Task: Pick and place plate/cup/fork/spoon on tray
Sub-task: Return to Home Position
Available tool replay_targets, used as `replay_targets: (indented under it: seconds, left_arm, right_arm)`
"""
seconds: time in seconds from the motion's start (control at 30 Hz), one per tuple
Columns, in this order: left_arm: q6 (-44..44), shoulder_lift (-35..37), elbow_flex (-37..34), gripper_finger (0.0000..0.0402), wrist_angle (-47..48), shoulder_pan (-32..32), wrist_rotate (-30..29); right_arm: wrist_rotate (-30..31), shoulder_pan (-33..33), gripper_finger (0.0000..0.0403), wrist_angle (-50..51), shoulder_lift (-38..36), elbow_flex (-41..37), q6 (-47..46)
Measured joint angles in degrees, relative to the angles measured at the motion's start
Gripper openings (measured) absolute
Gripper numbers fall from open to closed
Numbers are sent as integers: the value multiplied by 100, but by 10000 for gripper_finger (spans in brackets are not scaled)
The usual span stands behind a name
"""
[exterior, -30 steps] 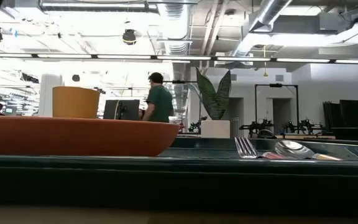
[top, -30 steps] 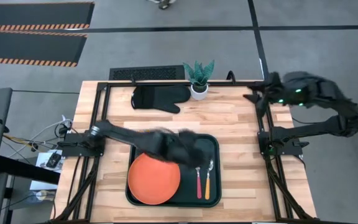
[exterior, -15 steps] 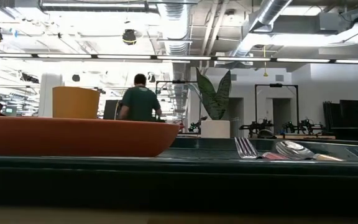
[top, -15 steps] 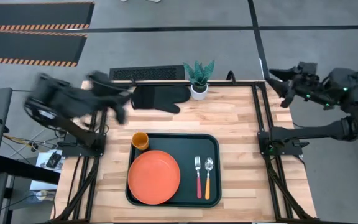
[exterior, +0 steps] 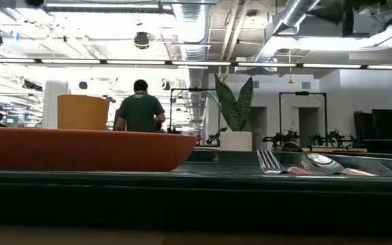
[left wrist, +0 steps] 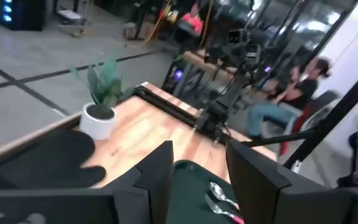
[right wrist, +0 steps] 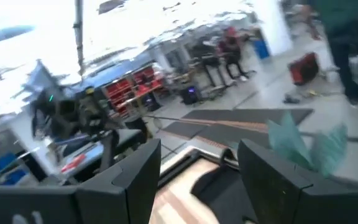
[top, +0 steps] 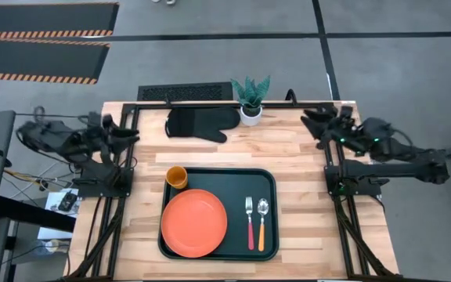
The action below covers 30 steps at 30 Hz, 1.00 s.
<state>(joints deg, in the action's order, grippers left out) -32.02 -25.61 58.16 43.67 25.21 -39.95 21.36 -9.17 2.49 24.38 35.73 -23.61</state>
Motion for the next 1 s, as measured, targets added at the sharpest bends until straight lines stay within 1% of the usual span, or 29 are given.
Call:
replay_targets:
  seconds: [0.1, 0.2, 0.23, 0.27, 0.3, 0.33, 0.4, 0.43, 0.47, 0.57, 0.63, 0.67, 0.73, 0.8, 0.83, 0.87, 0.93, 1.0]
  left_arm:
    - [93, 1352, -1478, 135, -770, 0, 10]
    - [96, 2531, -2588, 135, -1105, -2, 10]
    - [80, 2568, -2825, 135, -1150, 6, -109]
    - [44, 2510, -2932, 135, -1002, -11, -178]
    - [-42, 2497, -2972, 135, -610, -27, -190]
    - [-120, 2484, -3030, 135, -586, -36, -64]
    - [-80, 2360, -3311, 135, -1084, -4, -293]
    - [-75, 2415, -3531, 135, -1143, 0, -265]
    - [-71, 2529, -3694, 135, -1009, 2, -58]
    - [-86, 2560, -3990, 135, -1714, 1, 383]
    - [-40, 2540, -4357, 135, -1864, 10, 814]
    - [69, 2521, -4551, 135, -2237, 13, 999]
    - [340, 2559, -4968, 135, -3405, 9, 1427]
    - [492, 2544, -5489, 135, -4422, 9, 2029]
    - [504, 2539, -5735, 135, -4722, 9, 2294]
    - [480, 2511, -5755, 135, -4839, 9, 2469]
    - [458, 2512, -5739, 135, -4781, 4, 2525]
    - [638, 2538, -5756, 135, -4717, 2, 2609]
  right_arm:
    - [274, -53, 239, -227, -5, -426, -334]
    - [291, -150, 239, -376, -7, -761, -519]
    - [230, -176, 239, -442, -4, -860, -445]
    - [146, -190, 239, -500, -15, -965, -360]
    - [125, -190, 239, -539, -35, -1077, -316]
    - [123, -190, 239, -609, -41, -1214, -290]
    - [132, -177, 239, -896, -57, -1608, -355]
    - [131, -153, 239, -1141, -57, -1887, -421]
    - [104, -147, 239, -1538, -53, -2187, -471]
    - [-21, -38, 239, -3098, -48, -3013, -456]
    - [-31, 63, 239, -3919, -45, -3498, -457]
    - [6, 111, 239, -3928, -39, -3522, -445]
    - [121, 246, 239, -3677, -48, -3511, -443]
    - [198, 344, 239, -3759, -46, -3511, -360]
    - [240, 380, 239, -3757, -46, -3511, -309]
    - [277, 411, 239, -3757, -46, -3510, -288]
    - [361, 431, 239, -3675, -48, -3511, -297]
    - [426, 429, 239, -3553, -46, -3510, -323]
